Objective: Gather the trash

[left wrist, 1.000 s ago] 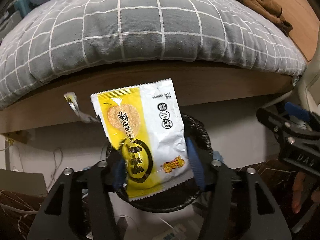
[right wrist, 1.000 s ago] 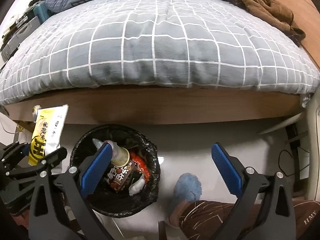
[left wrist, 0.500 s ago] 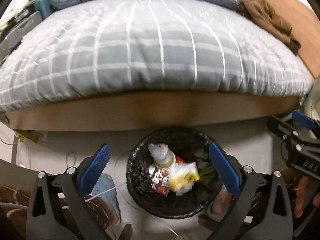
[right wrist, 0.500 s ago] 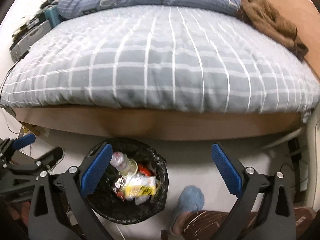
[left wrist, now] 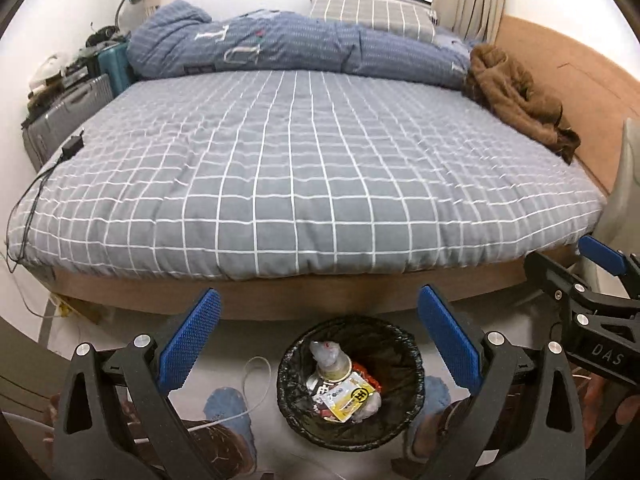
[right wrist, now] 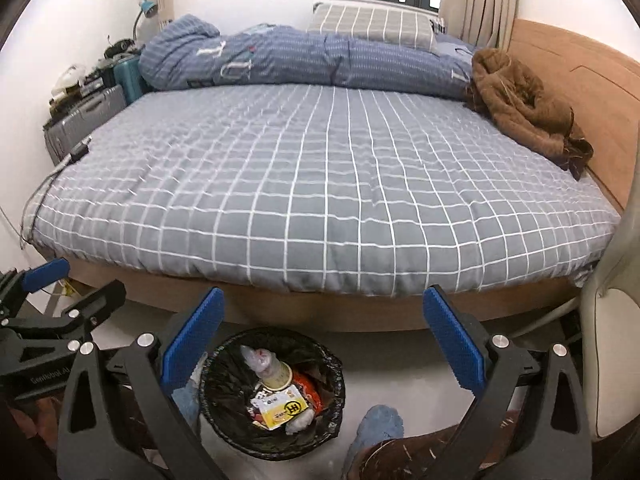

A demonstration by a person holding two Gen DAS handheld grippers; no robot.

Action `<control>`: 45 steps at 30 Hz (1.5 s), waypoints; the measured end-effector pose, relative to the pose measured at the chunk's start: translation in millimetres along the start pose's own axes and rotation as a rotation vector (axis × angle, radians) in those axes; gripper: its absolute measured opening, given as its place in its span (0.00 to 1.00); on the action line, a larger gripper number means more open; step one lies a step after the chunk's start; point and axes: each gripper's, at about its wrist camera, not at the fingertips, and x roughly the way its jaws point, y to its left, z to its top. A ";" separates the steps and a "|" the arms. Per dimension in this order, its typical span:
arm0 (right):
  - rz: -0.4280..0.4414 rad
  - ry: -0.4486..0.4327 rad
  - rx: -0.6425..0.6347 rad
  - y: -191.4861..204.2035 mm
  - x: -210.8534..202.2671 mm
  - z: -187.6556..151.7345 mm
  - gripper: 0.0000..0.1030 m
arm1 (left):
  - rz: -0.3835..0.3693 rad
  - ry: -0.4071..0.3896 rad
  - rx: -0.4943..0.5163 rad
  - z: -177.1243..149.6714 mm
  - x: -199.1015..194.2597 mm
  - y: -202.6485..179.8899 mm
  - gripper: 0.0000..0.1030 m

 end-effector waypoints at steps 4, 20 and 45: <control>0.005 -0.015 0.007 1.1 -21.2 -2.5 0.93 | 0.001 -0.021 -0.006 -0.9 -23.3 0.7 0.94; 0.017 -0.038 0.020 1.6 -49.2 -5.8 0.93 | -0.002 -0.028 -0.013 -5.5 -44.9 3.9 0.94; 0.015 -0.031 0.022 -3.0 -43.0 -7.4 0.93 | 0.034 -0.022 -0.011 -3.8 -39.7 -2.7 0.94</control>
